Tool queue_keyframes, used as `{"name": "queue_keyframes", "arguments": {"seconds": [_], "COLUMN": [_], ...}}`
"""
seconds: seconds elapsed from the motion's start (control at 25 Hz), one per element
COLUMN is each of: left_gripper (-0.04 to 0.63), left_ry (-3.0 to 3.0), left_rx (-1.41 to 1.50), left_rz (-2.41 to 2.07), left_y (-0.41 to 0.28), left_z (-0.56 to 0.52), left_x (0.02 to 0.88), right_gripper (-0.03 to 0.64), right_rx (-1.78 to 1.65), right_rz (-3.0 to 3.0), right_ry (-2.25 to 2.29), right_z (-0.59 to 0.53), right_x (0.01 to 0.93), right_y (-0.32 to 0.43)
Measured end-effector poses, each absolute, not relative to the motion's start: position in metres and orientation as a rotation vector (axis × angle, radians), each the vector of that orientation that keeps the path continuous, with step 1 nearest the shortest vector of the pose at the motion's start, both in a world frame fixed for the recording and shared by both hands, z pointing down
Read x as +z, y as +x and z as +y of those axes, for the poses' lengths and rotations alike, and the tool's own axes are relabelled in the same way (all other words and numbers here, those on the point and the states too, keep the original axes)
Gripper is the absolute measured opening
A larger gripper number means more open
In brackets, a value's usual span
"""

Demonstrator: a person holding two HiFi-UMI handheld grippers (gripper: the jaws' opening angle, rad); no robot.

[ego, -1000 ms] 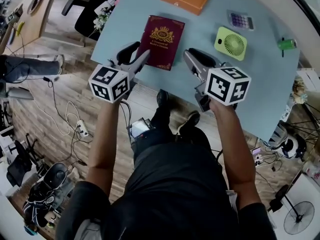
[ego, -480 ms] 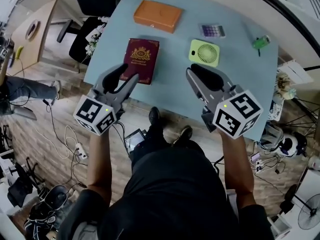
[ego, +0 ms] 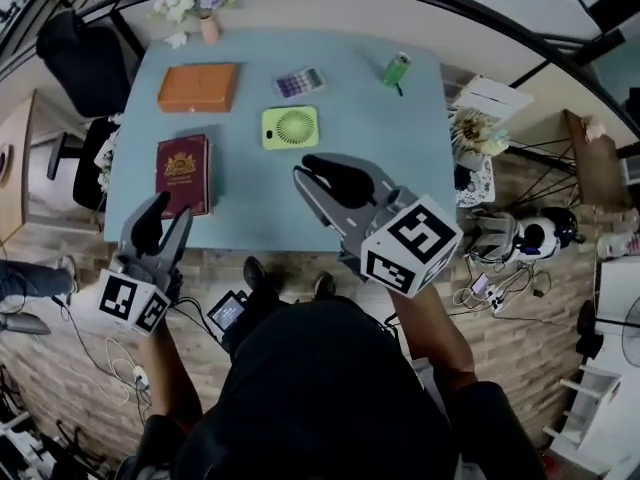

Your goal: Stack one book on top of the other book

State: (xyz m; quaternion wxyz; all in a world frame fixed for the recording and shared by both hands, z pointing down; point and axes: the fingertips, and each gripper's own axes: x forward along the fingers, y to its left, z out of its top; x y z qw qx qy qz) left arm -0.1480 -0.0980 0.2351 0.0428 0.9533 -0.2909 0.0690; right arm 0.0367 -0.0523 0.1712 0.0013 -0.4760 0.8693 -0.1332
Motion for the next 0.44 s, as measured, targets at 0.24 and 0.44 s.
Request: {"name": "queue_keyframes", "arguments": {"seconds": [0.24,0.44], "left_gripper": [0.224,0.224], "left_ry": [2.965,3.015], "left_rx": [0.182,0.137], "left_rz": [-0.793,-0.673], "left_y": [-0.111,-0.074], "left_z": [-0.066,-0.03], "left_x": [0.229,0.229], "right_gripper": [0.063,0.062], "right_rx": [-0.311,-0.242], "right_rz": [2.655,2.588], "right_ry": [-1.6,-1.714], "right_z": [-0.003,0.056], "right_x": [0.146,0.138], "right_y": [0.078,0.111]}}
